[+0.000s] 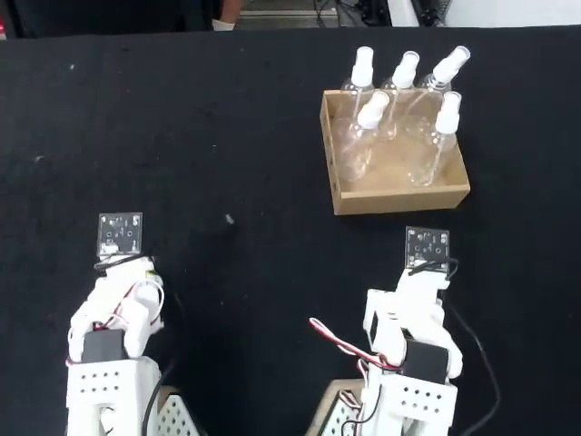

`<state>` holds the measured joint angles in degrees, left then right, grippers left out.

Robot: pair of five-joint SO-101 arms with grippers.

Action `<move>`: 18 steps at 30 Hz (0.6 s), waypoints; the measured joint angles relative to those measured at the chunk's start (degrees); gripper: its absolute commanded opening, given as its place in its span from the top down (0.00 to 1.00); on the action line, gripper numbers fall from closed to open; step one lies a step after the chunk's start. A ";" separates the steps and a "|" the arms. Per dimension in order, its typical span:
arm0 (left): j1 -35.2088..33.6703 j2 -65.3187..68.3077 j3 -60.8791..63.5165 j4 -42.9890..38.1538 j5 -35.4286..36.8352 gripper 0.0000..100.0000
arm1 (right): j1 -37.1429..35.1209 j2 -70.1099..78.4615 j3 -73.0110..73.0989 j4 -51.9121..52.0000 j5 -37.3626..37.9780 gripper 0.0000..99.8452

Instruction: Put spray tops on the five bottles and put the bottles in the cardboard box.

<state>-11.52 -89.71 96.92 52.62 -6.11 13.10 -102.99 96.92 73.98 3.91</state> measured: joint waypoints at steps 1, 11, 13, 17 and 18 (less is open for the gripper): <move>0.00 -2.37 0.00 2.81 0.00 0.97 | 0.00 0.00 0.00 0.09 0.00 0.85; 0.09 -13.80 0.00 18.81 0.00 0.97 | 0.00 0.00 0.00 0.53 0.00 0.85; 0.09 -13.80 0.00 18.99 0.00 0.97 | 0.00 0.00 0.00 0.53 0.00 0.85; 0.09 -13.80 0.00 18.99 0.00 0.97 | 0.00 0.00 0.00 0.53 0.00 0.85; 0.09 -13.80 0.00 18.99 0.00 0.97 | 0.00 0.00 0.00 0.53 0.00 0.85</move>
<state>-11.43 -103.52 96.92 71.60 -6.11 13.10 -102.99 96.92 74.51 3.91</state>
